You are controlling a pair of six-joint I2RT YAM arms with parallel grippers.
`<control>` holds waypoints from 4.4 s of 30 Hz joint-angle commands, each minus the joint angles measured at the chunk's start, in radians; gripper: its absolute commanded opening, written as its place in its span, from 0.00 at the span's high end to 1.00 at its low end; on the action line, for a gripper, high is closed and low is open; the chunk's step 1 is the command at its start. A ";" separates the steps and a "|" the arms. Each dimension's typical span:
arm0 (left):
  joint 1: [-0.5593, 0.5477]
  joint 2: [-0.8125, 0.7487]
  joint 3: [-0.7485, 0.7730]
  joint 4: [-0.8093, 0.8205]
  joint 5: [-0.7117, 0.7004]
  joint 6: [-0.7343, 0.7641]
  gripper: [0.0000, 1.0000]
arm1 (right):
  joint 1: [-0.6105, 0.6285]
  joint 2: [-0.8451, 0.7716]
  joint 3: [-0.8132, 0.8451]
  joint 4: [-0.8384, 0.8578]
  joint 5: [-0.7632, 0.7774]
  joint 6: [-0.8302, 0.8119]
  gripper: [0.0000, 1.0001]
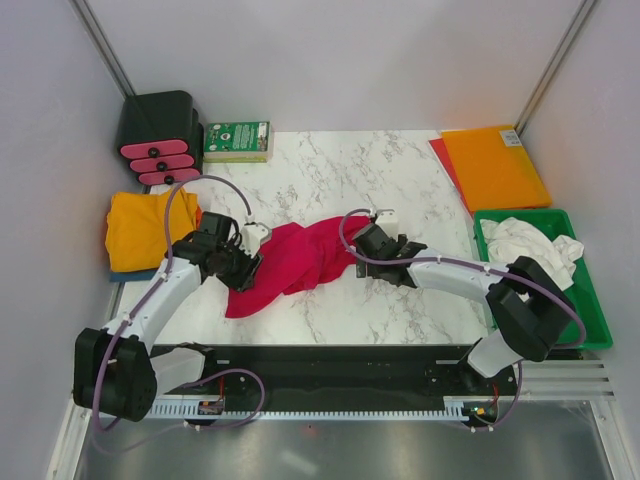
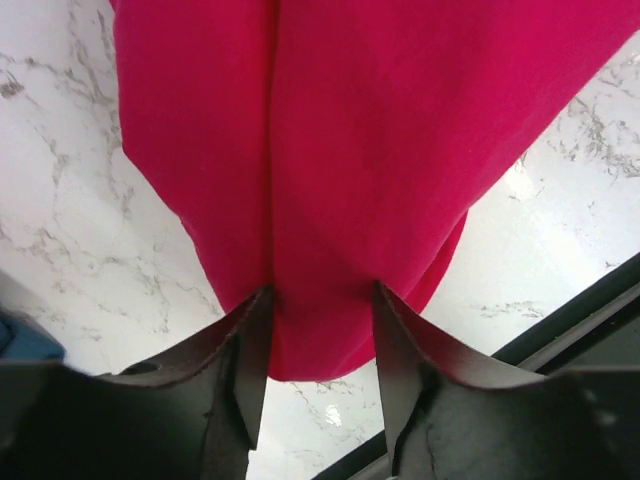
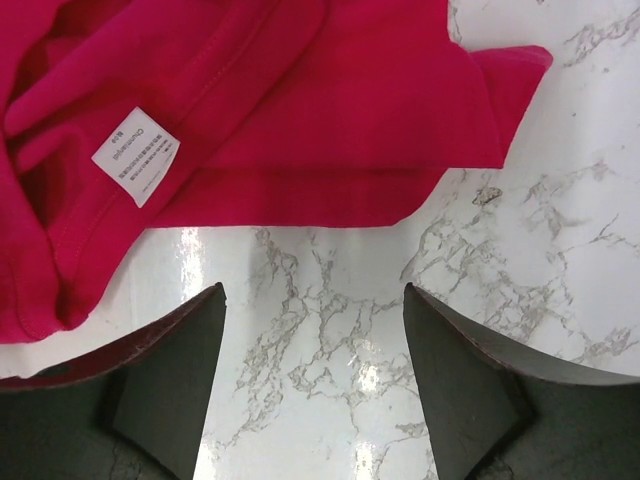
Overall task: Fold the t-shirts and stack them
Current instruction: Move the tshirt to the center of the board
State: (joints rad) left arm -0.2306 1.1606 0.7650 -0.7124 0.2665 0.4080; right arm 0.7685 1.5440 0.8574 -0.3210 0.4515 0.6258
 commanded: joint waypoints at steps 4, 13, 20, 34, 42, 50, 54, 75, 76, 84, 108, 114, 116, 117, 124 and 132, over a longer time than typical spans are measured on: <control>-0.001 -0.007 -0.035 0.053 -0.072 0.014 0.88 | 0.020 0.015 0.057 0.011 0.039 0.020 0.22; 0.001 -0.096 0.057 0.096 -0.116 -0.063 0.98 | 0.005 -0.041 0.058 -0.036 0.163 0.055 0.22; 0.008 -0.070 0.192 0.110 -0.121 -0.167 0.98 | -0.271 -0.078 0.094 -0.032 0.076 0.038 0.23; 0.010 0.007 0.217 0.131 -0.133 -0.193 0.98 | -0.345 0.136 0.195 0.025 -0.069 0.049 0.57; 0.010 0.022 0.206 0.136 -0.121 -0.195 0.98 | -0.347 0.178 0.155 0.040 -0.066 0.055 0.56; 0.010 0.025 0.198 0.137 -0.125 -0.195 0.98 | -0.347 0.251 0.146 0.028 -0.080 0.080 0.82; 0.010 0.021 0.200 0.140 -0.135 -0.198 0.98 | -0.347 0.190 0.128 0.036 -0.037 0.081 1.00; 0.062 0.038 0.806 0.007 -0.288 -0.181 0.98 | -0.342 -0.217 0.741 -0.301 0.178 -0.164 1.00; 0.068 0.018 0.816 0.014 -0.282 -0.179 0.98 | -0.341 -0.267 0.700 -0.226 0.153 -0.173 1.00; 0.080 -0.075 0.925 -0.007 -0.286 -0.172 0.98 | -0.337 -0.441 0.706 -0.303 0.141 -0.250 1.00; 0.109 -0.040 0.699 -0.056 -0.017 -0.195 0.98 | -0.362 -0.438 0.568 -0.274 0.136 -0.230 1.00; 0.109 0.112 0.585 0.106 -0.097 -0.112 0.98 | -0.403 -0.286 0.493 -0.162 0.130 -0.199 1.00; 0.109 0.181 0.596 0.164 -0.124 -0.103 0.98 | -0.414 -0.233 0.505 -0.141 0.144 -0.204 1.00; 0.109 0.206 0.620 0.178 -0.127 -0.092 0.98 | -0.417 -0.214 0.514 -0.129 0.166 -0.205 1.00; 0.109 0.427 0.801 0.203 -0.122 -0.129 0.98 | -0.460 -0.062 0.611 -0.076 0.256 -0.201 1.00; 0.111 0.556 0.850 0.208 -0.176 -0.155 0.37 | -0.456 0.097 0.695 -0.118 0.122 -0.190 0.46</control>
State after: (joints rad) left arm -0.1257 1.6974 1.5929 -0.5373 0.1371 0.2615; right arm 0.2989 1.6028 1.5169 -0.4496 0.6365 0.4244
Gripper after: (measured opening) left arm 0.420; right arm 0.385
